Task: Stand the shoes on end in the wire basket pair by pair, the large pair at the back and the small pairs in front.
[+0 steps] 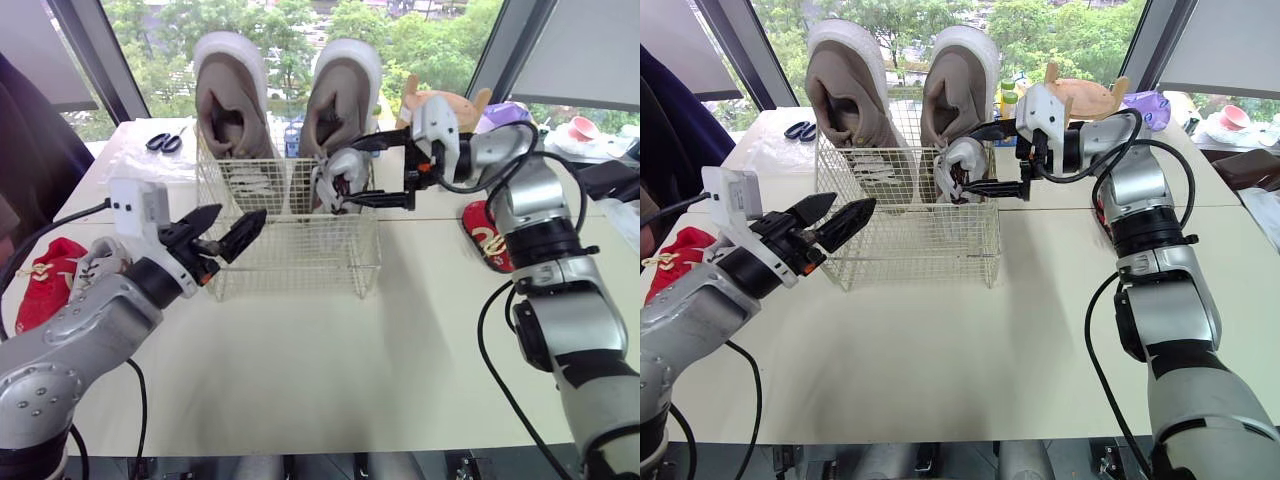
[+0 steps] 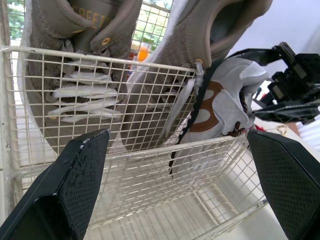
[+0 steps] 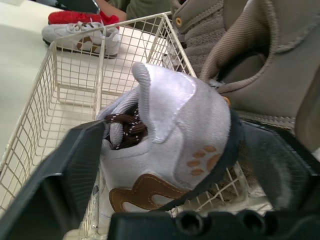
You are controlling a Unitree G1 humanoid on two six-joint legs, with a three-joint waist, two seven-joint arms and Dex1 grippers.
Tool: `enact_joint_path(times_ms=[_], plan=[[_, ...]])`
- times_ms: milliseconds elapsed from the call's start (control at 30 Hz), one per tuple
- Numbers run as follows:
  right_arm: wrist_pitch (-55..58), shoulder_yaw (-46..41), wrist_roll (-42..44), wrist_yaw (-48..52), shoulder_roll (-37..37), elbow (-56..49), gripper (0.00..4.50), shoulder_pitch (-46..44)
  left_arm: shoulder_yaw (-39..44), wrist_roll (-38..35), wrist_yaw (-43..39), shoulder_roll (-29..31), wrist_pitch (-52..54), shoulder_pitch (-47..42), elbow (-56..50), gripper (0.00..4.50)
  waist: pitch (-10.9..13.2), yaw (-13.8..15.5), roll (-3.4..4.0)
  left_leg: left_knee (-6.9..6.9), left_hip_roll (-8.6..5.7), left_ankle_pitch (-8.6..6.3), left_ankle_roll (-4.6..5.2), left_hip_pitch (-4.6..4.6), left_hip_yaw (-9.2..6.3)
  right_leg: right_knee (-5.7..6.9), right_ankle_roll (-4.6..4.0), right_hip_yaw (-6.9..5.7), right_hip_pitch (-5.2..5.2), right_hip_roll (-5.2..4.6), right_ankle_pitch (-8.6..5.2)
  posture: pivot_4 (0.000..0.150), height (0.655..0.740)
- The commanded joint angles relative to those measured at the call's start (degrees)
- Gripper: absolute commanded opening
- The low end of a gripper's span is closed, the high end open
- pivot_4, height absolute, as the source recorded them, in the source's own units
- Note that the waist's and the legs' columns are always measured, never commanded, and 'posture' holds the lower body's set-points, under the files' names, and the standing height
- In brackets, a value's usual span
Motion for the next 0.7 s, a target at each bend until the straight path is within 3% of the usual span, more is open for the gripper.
enact_joint_path(times_ms=[33,133,267,333,533,700], plan=[[5.39,-4.99,4.76,1.26,-2.58,-6.73,4.46,-1.59,4.19,0.08,6.03,2.96,0.06,-0.39,2.16,4.5,0.0,0.03,0.0,-0.04,0.0,0.02,-0.03,0.0,0.0,0.0,0.0,0.0,-0.02,0.0,0.0,0.15,0.74],[11.99,-8.26,7.89,0.63,-5.68,-11.95,4.46,-0.76,6.96,0.03,9.01,6.21,1.43,-0.1,5.02,4.5,0.01,0.19,0.01,-0.16,0.01,0.05,-0.09,0.01,-0.09,0.02,0.01,-0.02,-0.06,0.0,0.01,0.15,0.74],[21.22,-13.1,13.72,-0.89,-9.34,-19.28,4.46,0.91,13.37,-5.43,2.24,7.36,1.32,2.2,9.28,4.5,0.0,0.07,0.0,-0.22,0.0,0.05,-0.09,0.0,-0.06,-0.04,0.0,-0.03,-0.07,-0.09,0.0,0.15,0.74],[24.42,-13.27,14.97,-0.7,-11.17,-23.25,4.46,2.54,13.29,-2.6,4.48,11.06,4.42,2.11,14.02,4.5,0.0,0.06,0.0,-0.24,0.01,0.05,-0.09,0.0,-0.06,-0.04,0.0,-0.03,-0.08,-0.15,0.0,0.15,0.74],[31.67,-11.41,18.61,1.76,-14.95,-32.96,4.46,4.51,5.31,0.97,12.38,20.67,18.49,-7.72,33.59,4.5,0.01,0.0,0.02,-0.24,0.03,0.06,-0.09,0.07,-0.06,0.04,-0.03,-0.07,-0.08,0.04,-0.01,0.15,0.74],[38.11,-10.06,24.97,0.61,-12.9,-43.32,4.46,10.63,-3.89,9.85,7.63,21.41,28.09,-19.33,44.85,4.5,-0.01,0.03,-0.12,-0.23,-0.01,0.06,-0.08,0.05,-0.07,0.04,0.2,-0.12,-0.04,0.1,0.1,0.15,0.74]])
